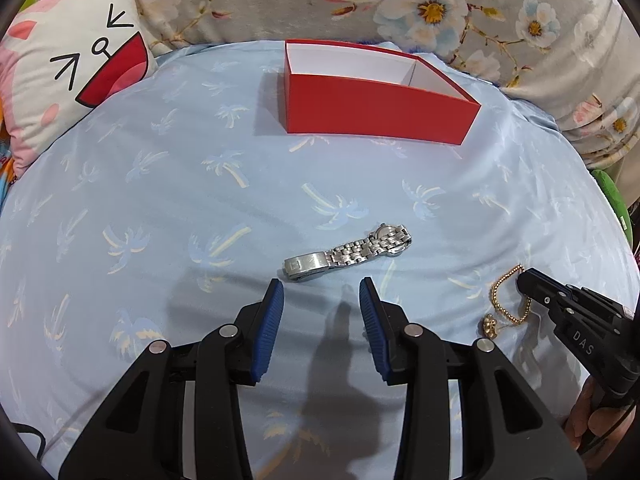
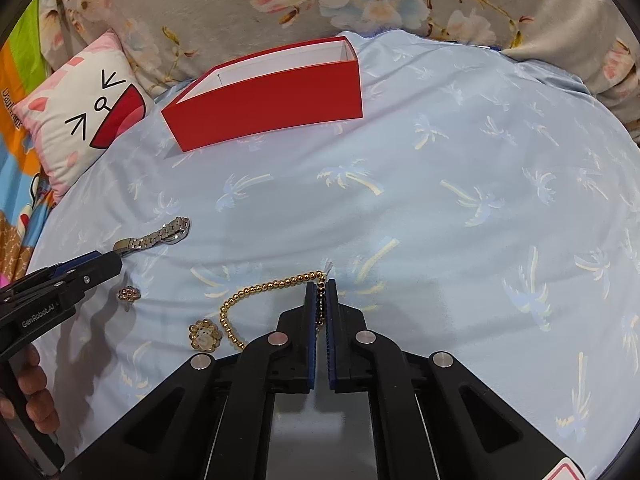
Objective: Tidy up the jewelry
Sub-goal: 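Grasp the silver watch with the left tool while the right grasps the gold bead chain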
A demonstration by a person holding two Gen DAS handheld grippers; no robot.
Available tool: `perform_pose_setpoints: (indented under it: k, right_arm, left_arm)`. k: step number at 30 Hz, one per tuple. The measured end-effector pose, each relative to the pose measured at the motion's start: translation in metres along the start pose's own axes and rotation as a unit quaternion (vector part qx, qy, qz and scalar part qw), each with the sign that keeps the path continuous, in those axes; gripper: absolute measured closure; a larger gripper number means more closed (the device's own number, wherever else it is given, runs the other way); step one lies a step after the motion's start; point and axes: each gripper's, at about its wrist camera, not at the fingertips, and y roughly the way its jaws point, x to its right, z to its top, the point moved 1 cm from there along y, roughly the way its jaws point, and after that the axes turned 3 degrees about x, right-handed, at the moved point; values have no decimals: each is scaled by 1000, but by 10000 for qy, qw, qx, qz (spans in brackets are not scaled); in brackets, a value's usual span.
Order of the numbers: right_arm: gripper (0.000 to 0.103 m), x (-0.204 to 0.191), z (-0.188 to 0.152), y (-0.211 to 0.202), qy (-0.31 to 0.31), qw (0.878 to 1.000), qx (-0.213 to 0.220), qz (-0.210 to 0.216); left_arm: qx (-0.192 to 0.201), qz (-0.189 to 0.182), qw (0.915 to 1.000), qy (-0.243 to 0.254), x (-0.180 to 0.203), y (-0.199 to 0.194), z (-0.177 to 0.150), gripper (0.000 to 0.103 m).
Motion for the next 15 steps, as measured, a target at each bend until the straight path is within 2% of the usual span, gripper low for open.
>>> perform_pose_setpoints:
  k: [8, 15]
  right_arm:
    - [99, 3, 0, 0, 117, 9999, -15, 114]
    - [99, 4, 1, 0, 161, 9997, -26, 157]
  left_arm:
    - [-32, -57, 9995, 300, 15, 11, 8, 65]
    - [29, -48, 9964, 851, 30, 23, 11, 65]
